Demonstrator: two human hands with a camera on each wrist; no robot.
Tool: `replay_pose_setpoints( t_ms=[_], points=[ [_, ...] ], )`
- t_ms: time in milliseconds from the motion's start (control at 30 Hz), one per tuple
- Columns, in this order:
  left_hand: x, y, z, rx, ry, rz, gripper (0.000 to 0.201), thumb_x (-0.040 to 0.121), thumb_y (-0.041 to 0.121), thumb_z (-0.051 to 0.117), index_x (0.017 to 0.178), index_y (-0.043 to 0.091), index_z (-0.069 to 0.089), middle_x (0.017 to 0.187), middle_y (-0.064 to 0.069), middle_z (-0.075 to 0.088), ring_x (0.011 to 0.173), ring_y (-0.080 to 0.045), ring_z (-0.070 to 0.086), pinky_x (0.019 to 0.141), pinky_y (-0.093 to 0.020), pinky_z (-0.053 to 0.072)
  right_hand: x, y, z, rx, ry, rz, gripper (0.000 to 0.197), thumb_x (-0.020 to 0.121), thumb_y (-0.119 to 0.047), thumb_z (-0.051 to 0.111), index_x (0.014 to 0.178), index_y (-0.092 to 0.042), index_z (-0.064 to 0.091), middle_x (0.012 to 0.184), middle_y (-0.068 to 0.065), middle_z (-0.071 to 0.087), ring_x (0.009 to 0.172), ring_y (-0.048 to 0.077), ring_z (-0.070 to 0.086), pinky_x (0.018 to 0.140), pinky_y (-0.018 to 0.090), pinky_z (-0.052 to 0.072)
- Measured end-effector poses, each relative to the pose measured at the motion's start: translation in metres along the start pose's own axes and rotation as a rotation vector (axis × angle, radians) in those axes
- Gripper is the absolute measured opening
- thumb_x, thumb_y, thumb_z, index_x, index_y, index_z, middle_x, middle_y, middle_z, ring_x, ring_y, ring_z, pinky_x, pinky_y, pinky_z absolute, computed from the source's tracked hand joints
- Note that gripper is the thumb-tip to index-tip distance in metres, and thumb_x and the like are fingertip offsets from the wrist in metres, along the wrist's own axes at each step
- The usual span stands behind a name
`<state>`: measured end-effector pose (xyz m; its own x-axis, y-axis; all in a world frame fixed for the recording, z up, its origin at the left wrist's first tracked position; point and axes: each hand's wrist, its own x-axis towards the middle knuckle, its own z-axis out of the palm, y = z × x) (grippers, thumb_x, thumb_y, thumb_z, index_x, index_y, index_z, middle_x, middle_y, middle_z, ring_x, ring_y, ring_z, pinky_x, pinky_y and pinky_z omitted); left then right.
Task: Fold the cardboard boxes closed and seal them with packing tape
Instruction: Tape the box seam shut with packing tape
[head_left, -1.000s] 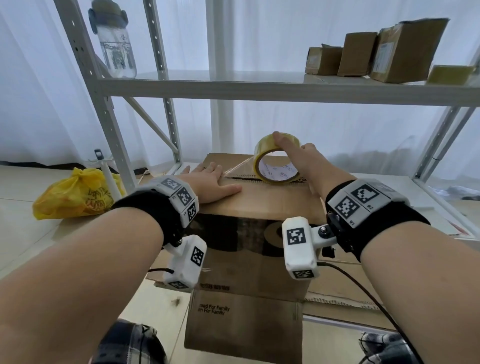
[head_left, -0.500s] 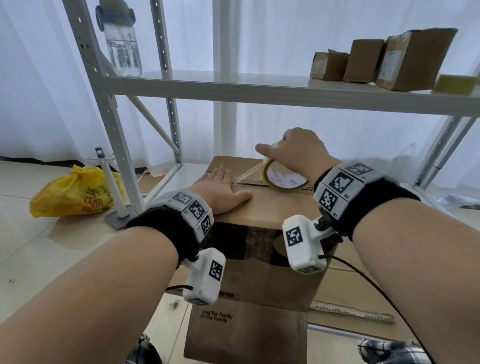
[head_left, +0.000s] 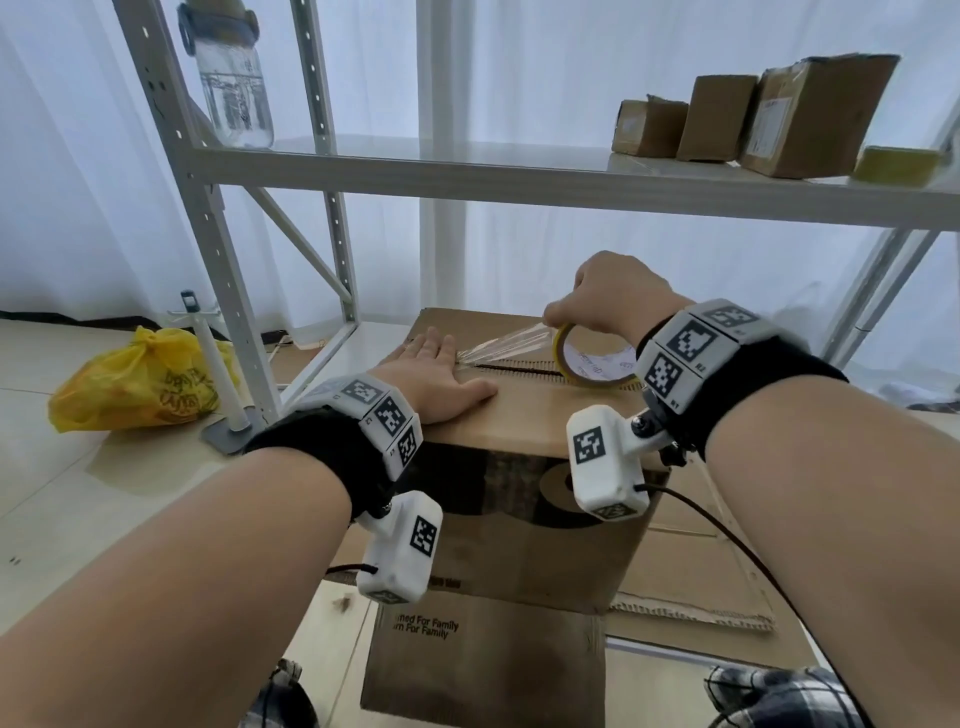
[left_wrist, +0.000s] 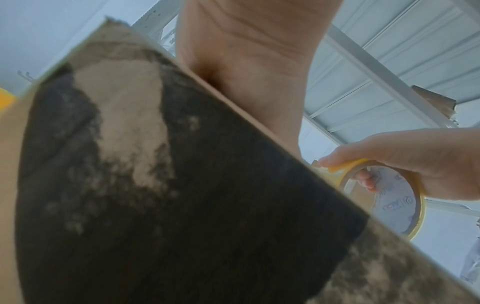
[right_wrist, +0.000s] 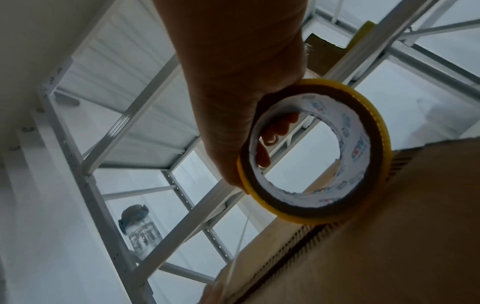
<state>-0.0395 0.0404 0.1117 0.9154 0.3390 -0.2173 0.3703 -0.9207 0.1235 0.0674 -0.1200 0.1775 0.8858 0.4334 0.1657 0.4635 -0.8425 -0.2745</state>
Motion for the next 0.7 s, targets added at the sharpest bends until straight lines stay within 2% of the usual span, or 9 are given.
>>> replay_pose_setpoints(
  t_ms=[67, 200, 267, 333, 467, 600, 633, 700],
  points=[
    [0.0, 0.003, -0.002, 0.022, -0.036, -0.027, 0.095, 0.084, 0.078, 0.022, 0.151, 0.019, -0.01, 0.159, -0.003, -0.016, 0.146, -0.017, -0.011, 0.116, -0.036, -0.005, 0.002, 0.003, 0.001, 0.067, 0.006, -0.007, 0.033, 0.077, -0.044, 0.065, 0.085, -0.012, 0.063, 0.081, 0.001, 0.063, 0.081, 0.02, 0.059, 0.077, 0.036, 0.049],
    [0.003, 0.013, -0.006, 0.103, -0.095, -0.092, 0.107, 0.075, 0.087, 0.016, 0.151, 0.016, -0.012, 0.158, -0.006, -0.017, 0.146, -0.021, -0.011, 0.117, -0.04, -0.003, 0.002, 0.01, -0.001, 0.195, -0.033, -0.056, 0.032, 0.079, -0.042, 0.065, 0.083, -0.01, 0.067, 0.083, 0.001, 0.063, 0.076, 0.013, 0.055, 0.065, 0.029, 0.043],
    [0.005, 0.019, -0.007, 0.14, -0.097, -0.117, 0.112, 0.072, 0.089, 0.015, 0.151, 0.014, -0.012, 0.158, -0.008, -0.015, 0.147, -0.023, -0.009, 0.117, -0.041, -0.001, 0.002, 0.018, -0.002, 0.248, -0.037, -0.079, 0.031, 0.078, -0.042, 0.07, 0.082, -0.012, 0.068, 0.081, 0.0, 0.063, 0.08, 0.015, 0.057, 0.066, 0.027, 0.042],
    [0.007, 0.019, -0.006, 0.146, -0.096, -0.118, 0.114, 0.071, 0.09, 0.016, 0.15, 0.012, -0.013, 0.158, -0.008, -0.017, 0.146, -0.023, -0.01, 0.117, -0.041, -0.002, 0.001, 0.027, 0.0, 0.293, -0.011, -0.092, 0.038, 0.077, -0.051, 0.071, 0.079, -0.013, 0.064, 0.077, -0.003, 0.06, 0.079, 0.014, 0.055, 0.067, 0.027, 0.04],
    [0.004, 0.01, -0.003, 0.097, -0.08, -0.038, 0.109, 0.076, 0.086, 0.019, 0.15, 0.013, -0.014, 0.157, -0.005, -0.022, 0.145, -0.017, -0.017, 0.117, -0.038, -0.006, -0.004, 0.034, 0.007, 0.363, 0.044, -0.114, 0.054, 0.077, -0.063, 0.065, 0.07, -0.011, 0.051, 0.066, -0.003, 0.047, 0.065, 0.013, 0.046, 0.059, 0.026, 0.034],
    [-0.003, 0.007, -0.001, 0.105, -0.046, 0.079, 0.095, 0.085, 0.076, 0.019, 0.151, 0.015, -0.011, 0.158, -0.002, -0.019, 0.145, -0.012, -0.015, 0.118, -0.036, -0.008, -0.009, 0.03, 0.011, 0.373, 0.091, -0.109, 0.05, 0.078, -0.059, 0.066, 0.06, -0.024, 0.036, 0.061, -0.009, 0.039, 0.058, 0.007, 0.039, 0.055, 0.024, 0.028],
    [-0.005, 0.006, -0.002, 0.11, -0.049, 0.108, 0.091, 0.087, 0.073, 0.019, 0.151, 0.015, -0.011, 0.158, -0.002, -0.019, 0.145, -0.012, -0.015, 0.117, -0.035, -0.009, -0.009, 0.029, 0.011, 0.371, 0.101, -0.109, 0.049, 0.078, -0.058, 0.066, 0.06, -0.023, 0.036, 0.061, -0.008, 0.039, 0.058, 0.008, 0.039, 0.055, 0.024, 0.029],
    [-0.01, 0.003, -0.004, 0.109, -0.07, 0.151, 0.086, 0.09, 0.068, 0.02, 0.151, 0.016, -0.011, 0.158, -0.001, -0.018, 0.145, -0.012, -0.014, 0.116, -0.033, -0.009, -0.01, 0.03, 0.012, 0.361, 0.117, -0.12, 0.046, 0.079, -0.055, 0.066, 0.066, -0.015, 0.049, 0.065, -0.004, 0.048, 0.065, 0.013, 0.047, 0.058, 0.026, 0.035]
  ],
)
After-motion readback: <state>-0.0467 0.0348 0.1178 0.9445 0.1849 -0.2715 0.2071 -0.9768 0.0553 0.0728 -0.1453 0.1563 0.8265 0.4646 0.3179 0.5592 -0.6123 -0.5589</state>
